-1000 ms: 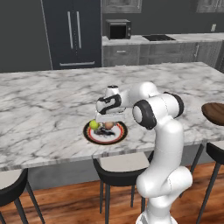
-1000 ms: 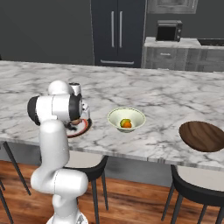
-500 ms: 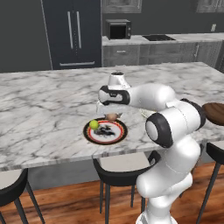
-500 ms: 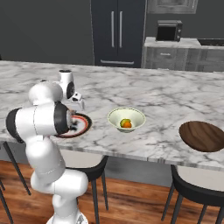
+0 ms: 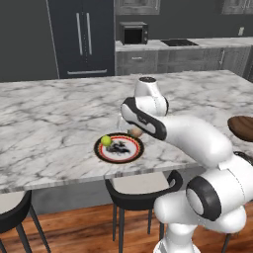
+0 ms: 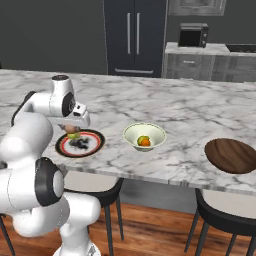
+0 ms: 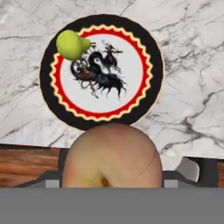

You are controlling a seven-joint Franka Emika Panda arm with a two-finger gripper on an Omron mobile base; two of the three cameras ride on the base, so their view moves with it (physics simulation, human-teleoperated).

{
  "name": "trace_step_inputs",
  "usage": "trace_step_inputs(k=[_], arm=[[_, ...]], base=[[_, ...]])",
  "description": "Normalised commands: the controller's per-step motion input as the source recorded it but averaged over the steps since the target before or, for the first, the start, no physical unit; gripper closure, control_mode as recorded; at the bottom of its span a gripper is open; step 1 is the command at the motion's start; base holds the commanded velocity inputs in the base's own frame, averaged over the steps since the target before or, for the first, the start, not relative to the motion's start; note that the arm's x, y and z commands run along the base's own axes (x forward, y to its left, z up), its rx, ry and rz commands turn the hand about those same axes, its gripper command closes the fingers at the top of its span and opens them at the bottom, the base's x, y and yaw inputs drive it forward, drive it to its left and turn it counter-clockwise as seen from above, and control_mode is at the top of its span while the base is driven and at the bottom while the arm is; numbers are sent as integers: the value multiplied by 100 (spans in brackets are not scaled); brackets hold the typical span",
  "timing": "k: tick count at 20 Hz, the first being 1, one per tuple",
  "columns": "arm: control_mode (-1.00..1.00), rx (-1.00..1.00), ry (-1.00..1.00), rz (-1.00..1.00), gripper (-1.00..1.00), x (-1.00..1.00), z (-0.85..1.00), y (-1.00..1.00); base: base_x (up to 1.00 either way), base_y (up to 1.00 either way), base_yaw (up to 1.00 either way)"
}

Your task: Take the fruits from the plate on the dining counter and place two fruits in each bowl.

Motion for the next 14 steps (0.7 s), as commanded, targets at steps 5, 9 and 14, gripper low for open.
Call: trace_step_inputs(k=[5,9,14], arm=[[-100,0,-7,0,100,-90,32,-33],[-100,0,-2,0,100,-48,17,-22],[-100,0,0,0,100,0,0,0]], base=[[0,0,0],[0,0,0],[0,0,0]])
